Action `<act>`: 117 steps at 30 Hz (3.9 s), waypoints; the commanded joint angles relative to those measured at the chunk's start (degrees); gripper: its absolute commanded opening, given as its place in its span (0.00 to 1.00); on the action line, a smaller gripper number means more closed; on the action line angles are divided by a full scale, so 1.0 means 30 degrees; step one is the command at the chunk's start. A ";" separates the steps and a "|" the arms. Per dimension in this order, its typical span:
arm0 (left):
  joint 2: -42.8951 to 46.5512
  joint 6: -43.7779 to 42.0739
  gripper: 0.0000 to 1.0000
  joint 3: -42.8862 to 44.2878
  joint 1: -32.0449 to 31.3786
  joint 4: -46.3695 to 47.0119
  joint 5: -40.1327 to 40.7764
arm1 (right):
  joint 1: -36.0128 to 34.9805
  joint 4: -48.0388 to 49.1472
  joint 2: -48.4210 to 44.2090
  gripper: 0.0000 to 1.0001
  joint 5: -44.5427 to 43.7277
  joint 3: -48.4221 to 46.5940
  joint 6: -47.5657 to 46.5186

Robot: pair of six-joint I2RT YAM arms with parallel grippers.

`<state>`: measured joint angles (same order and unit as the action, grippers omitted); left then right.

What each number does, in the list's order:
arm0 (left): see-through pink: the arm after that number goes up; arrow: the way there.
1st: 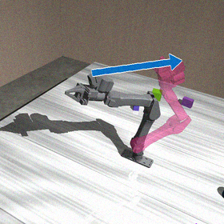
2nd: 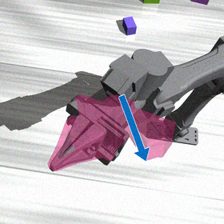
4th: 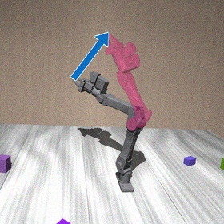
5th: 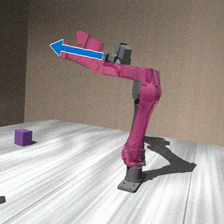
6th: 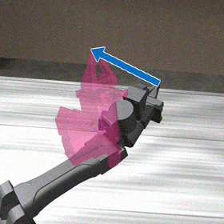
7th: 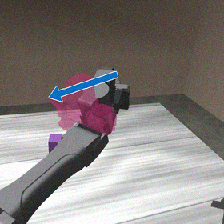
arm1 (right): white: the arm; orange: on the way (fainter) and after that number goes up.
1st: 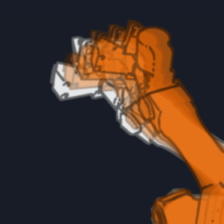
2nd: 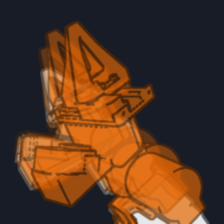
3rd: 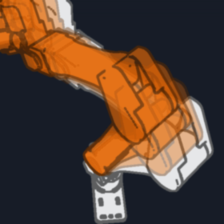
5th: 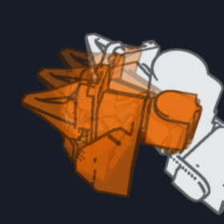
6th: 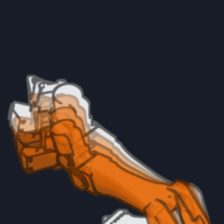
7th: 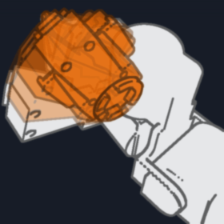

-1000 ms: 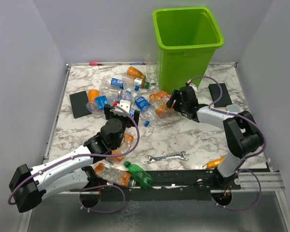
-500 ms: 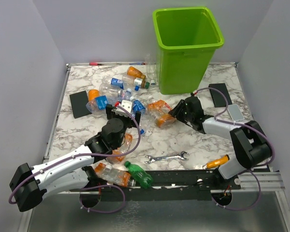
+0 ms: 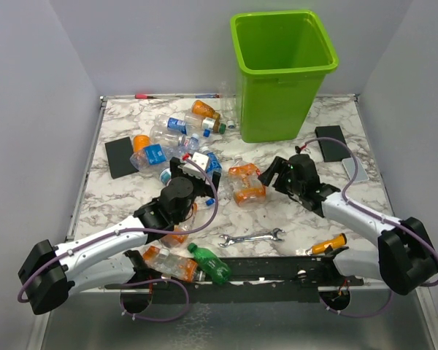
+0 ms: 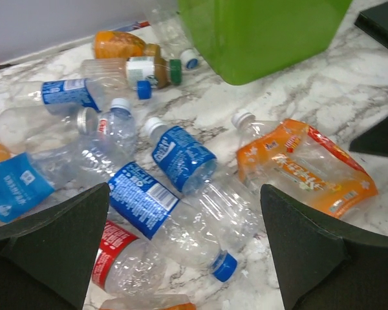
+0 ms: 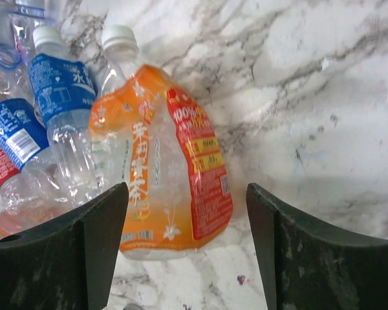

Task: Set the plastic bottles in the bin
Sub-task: Pick up the plastic bottle at the center of the board.

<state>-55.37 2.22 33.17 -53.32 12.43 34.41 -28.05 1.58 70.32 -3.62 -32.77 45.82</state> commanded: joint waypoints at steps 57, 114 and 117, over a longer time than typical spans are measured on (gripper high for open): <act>-0.1739 1.2619 0.99 0.1360 0.2759 0.6649 -1.6070 | 0.1386 0.4528 -0.9269 0.00 0.6441 0.1005 -0.4277; 0.2255 -0.3940 0.02 -0.1944 0.0318 0.4589 -0.8382 | -0.4588 -0.8995 0.1141 0.80 0.1637 -1.8274 -0.8962; 0.2228 -0.3936 0.01 -0.1901 0.0109 0.4565 -0.8461 | -0.4996 -0.8863 0.1570 0.79 0.1318 -1.8138 -0.8840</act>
<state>-49.25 -8.67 28.05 -52.05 24.34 7.81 -41.52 -25.54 74.17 4.95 -87.88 19.64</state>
